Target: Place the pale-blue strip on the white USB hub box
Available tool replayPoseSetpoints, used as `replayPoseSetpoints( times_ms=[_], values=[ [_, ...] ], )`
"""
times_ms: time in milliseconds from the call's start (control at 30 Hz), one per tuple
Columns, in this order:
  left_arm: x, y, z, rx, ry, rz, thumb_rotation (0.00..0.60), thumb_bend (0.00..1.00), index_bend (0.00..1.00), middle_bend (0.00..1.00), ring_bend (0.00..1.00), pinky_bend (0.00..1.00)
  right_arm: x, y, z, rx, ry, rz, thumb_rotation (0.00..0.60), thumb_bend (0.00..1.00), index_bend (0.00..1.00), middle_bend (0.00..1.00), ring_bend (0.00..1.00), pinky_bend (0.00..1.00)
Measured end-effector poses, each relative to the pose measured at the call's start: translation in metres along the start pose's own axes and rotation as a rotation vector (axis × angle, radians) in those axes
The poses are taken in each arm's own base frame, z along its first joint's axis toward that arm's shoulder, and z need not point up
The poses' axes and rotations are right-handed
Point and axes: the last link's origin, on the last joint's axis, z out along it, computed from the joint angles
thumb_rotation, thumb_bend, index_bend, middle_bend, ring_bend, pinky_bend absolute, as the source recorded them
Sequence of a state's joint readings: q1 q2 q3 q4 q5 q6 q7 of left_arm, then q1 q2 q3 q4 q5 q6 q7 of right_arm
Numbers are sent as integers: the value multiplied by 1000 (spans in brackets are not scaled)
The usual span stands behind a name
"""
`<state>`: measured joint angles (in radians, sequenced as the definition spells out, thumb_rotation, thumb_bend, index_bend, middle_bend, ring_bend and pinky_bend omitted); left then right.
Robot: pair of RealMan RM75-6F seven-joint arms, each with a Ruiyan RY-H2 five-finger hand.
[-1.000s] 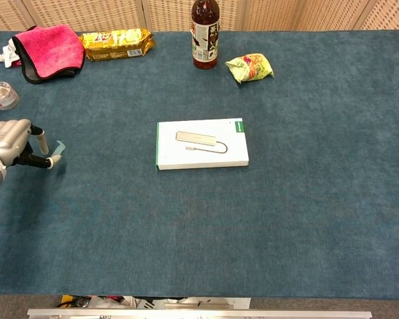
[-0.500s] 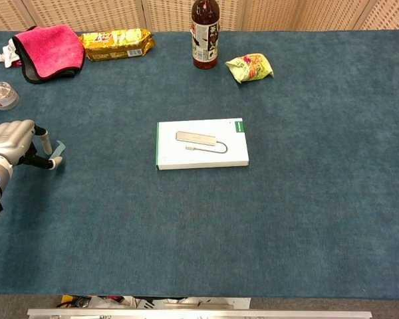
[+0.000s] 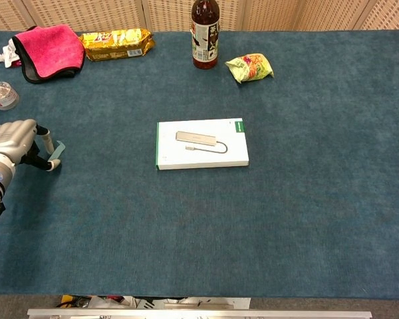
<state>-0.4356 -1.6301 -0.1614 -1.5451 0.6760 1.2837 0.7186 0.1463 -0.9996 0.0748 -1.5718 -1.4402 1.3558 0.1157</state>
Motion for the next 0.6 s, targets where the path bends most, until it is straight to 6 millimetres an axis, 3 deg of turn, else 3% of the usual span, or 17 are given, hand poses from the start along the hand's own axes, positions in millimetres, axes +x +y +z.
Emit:
replayPoseSetpoints(
  times_ms=[500,600],
  values=[
    [0,2,1,-2,-16,-5,495,267,568,995,1000,1000,0,1,-1,-8,1,1,506,260,265,447,380,406],
    [0,3,2,-6,-19,-5,465,299,572,995,1000,1000,0,2,-1,-9,1,1,506,260,265,447,381,406]
  ],
)
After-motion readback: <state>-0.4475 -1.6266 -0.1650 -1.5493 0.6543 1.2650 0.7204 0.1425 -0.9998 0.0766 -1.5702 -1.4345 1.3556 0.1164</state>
